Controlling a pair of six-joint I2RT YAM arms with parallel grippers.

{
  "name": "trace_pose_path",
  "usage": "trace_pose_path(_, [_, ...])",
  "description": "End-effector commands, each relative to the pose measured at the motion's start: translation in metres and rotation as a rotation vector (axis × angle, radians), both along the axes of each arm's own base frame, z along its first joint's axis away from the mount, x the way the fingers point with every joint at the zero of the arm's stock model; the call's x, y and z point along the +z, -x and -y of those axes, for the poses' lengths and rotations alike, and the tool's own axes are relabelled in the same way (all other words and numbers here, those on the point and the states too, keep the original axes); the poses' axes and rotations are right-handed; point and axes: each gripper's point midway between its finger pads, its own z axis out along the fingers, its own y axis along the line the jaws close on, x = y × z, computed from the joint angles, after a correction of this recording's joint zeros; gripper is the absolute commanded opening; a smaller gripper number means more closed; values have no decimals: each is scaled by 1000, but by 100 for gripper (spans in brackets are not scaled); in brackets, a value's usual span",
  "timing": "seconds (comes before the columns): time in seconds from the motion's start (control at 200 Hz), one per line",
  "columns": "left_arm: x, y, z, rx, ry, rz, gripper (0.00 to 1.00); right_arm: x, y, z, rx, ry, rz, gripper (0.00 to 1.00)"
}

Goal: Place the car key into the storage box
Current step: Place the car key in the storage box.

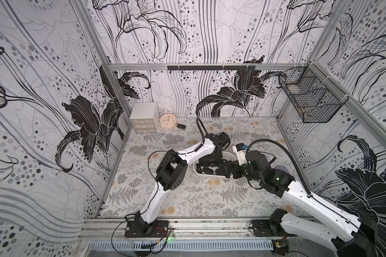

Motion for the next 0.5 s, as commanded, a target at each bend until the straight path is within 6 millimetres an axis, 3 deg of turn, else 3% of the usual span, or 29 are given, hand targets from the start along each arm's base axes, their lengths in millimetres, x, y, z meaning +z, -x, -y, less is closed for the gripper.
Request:
trace_pose_path(0.0, [4, -9, 1, -25, -25, 22, 31, -6, 2, 6, -23, 14, -12, 100])
trace_pose_path(0.32, [-8, -14, -7, -16, -53, 0, 36, -6, 0, 5, -26, 18, -16, 100])
trace_pose_path(0.426, [-8, -12, -8, -21, -56, -5, 47, -7, 0, 4, -25, 19, -17, 100])
trace_pose_path(0.496, [-7, -12, -7, -24, -52, -3, 48, -7, -1, 3, -22, 18, -19, 100])
